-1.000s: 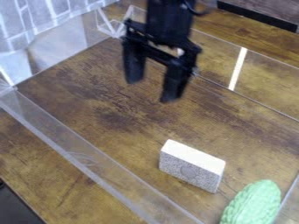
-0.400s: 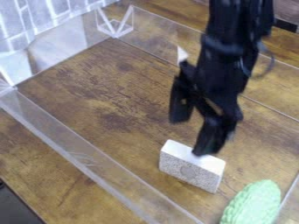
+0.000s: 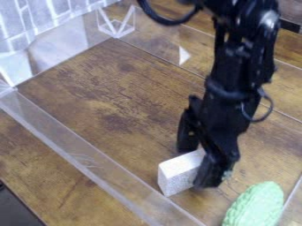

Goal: Put the white object in the blue tray

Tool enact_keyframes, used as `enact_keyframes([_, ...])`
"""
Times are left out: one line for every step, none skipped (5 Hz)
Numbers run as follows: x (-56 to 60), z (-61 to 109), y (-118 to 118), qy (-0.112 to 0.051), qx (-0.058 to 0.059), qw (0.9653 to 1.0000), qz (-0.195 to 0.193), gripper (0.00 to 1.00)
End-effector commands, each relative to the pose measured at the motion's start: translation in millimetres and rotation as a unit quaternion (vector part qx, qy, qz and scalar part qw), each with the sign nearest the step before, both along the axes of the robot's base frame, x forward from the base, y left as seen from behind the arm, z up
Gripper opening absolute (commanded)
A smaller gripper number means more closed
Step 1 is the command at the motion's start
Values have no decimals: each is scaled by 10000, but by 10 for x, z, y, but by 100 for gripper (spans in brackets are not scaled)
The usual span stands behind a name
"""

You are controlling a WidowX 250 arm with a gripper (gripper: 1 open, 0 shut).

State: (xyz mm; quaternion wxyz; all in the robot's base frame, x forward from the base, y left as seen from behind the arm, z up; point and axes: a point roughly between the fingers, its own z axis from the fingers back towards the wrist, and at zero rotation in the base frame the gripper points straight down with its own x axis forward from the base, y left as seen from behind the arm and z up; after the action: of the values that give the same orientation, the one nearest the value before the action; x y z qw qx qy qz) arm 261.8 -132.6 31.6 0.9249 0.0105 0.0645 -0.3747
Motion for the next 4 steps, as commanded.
enact_keyframes([49,-13,6,-93,-104,9999,28,100])
enact_keyframes([58,-31,36,-39,-100,9999,68,100])
enact_keyframes([61,-36,71,-21,-83,9999,110,0])
enact_keyframes([72,-43,109,-5,-67,9999,140,0])
